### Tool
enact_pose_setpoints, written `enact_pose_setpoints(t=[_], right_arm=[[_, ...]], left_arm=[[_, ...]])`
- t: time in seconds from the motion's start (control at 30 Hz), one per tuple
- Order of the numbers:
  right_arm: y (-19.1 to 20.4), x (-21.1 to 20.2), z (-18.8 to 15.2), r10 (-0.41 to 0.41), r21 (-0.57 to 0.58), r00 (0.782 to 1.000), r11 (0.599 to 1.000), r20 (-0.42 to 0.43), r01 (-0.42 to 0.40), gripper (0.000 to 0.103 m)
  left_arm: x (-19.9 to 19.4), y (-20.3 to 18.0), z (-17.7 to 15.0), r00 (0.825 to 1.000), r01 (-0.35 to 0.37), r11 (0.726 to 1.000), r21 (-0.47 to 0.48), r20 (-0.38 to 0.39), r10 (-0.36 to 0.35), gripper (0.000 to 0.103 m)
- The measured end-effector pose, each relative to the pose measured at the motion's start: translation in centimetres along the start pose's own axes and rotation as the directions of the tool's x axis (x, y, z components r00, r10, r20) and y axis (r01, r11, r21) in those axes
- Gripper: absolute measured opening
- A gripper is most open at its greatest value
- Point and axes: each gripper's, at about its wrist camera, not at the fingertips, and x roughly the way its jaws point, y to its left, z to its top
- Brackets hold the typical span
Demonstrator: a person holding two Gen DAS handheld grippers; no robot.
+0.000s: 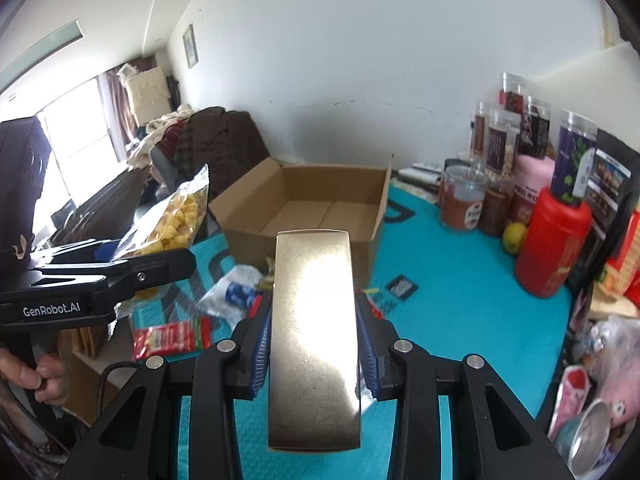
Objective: Organize snacks
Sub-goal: 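Lift the waffle pack and gold box together and carry them into the cardboard box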
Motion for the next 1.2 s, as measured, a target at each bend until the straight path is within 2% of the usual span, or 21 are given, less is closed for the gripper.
enact_pose_setpoints(t=[0.2, 0.5, 0.6, 0.73, 0.9, 1.0, 1.2], right_arm=[[-0.5, 1.6, 3.2, 0.004, -0.002, 1.0, 1.0, 0.031, -0.004, 0.037], [-1.2, 4.3, 8.3, -0.012, -0.025, 0.997, 1.0, 0.08, 0.014, 0.037], [-1.4, 5.4, 9.6, -0.015, -0.036, 0.996, 0.999, 0.089, 0.018, 0.037], [-1.8, 7.2, 11.3, -0.009, -0.049, 0.995, 0.999, 0.102, 0.014, 0.037], [-2.7, 9.4, 13.4, -0.011, -0.048, 0.992, 0.999, 0.122, 0.017, 0.037], [-3.1, 10.6, 14.6, -0.004, -0.047, 0.991, 0.999, 0.134, 0.01, 0.037], [-3.4, 13.3, 16.0, 0.011, -0.052, 0.99, 0.999, 0.137, -0.004, 0.037]], left_arm=[[1.1, 0.6, 2.9, 0.999, 0.004, 1.0, 0.003, 0.048, -0.005, 0.076], [2.6, 1.9, 7.3, 0.991, 0.055, 0.998, -0.011, 0.12, -0.053, 0.076], [3.5, 1.8, 8.8, 0.991, 0.03, 1.0, 0.005, 0.129, -0.031, 0.076], [5.0, 2.5, 10.7, 0.99, 0.041, 0.999, -0.019, 0.138, -0.038, 0.076], [7.0, 3.5, 13.2, 0.986, -0.012, 0.999, -0.032, 0.167, 0.017, 0.076], [8.5, 4.0, 14.4, 0.985, 0.005, 1.0, -0.028, 0.171, 0.0, 0.076], [11.5, 5.6, 15.9, 0.982, -0.05, 0.997, -0.062, 0.178, 0.061, 0.076]])
